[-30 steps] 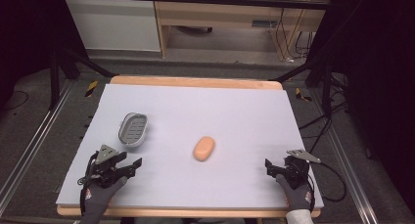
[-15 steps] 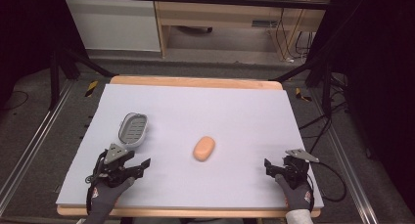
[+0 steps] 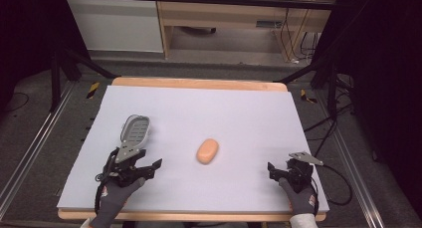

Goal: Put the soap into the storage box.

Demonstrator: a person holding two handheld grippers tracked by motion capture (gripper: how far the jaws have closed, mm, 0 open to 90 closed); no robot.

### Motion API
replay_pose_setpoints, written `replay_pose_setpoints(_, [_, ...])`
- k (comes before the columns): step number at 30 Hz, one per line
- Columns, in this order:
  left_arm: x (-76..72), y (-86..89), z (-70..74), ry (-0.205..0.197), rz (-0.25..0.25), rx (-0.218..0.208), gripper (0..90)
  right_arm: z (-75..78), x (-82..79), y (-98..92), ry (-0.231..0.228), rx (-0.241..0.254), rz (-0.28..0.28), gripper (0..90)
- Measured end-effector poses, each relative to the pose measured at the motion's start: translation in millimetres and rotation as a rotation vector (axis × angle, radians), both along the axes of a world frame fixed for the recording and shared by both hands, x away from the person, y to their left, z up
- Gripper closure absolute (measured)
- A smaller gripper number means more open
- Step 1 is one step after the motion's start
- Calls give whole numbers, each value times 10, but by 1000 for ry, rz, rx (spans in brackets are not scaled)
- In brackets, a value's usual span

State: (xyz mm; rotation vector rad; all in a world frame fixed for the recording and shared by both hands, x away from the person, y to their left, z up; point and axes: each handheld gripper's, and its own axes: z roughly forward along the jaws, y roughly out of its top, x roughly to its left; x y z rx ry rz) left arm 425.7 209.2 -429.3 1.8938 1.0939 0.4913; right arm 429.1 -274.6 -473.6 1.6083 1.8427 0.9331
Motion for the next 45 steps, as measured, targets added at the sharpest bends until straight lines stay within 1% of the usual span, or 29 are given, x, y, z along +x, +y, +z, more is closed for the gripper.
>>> replay_pose_setpoints(2, [30, -41, 26, 0, -7, 2, 296, 0, 0, -3, -2, 1, 0, 60])
replay_pose_setpoints(12, [164, -258, 188, -17, -33, -23, 290, -4, 4, 5, 4, 0, 11, 59])
replay_pose_setpoints(17, [217, -372, 224, -17, -49, -21, 289, -8, 9, 6, 6, -2, 11, 59])
replay_pose_setpoints(26, [316, -619, 251, -7, -83, 3, 284, -9, 10, 8, 10, 1, 10, 59])
replay_pose_setpoints(28, [338, -675, 252, -5, -91, 15, 282, -10, 11, 10, 11, 3, 11, 59])
replay_pose_setpoints(30, [357, -715, 255, -2, -100, 27, 281, -9, 10, 10, 9, -1, 15, 59])
replay_pose_setpoints(38, [449, -878, 265, 8, -118, 52, 278, -11, 12, 15, 14, -2, 13, 59])
replay_pose_setpoints(41, [478, -929, 258, 13, -121, 54, 278, -15, 14, 15, 14, -4, 14, 60])
replay_pose_setpoints(45, [518, -1027, 223, 22, -129, 68, 277, -15, 13, 14, 13, -5, 17, 60])
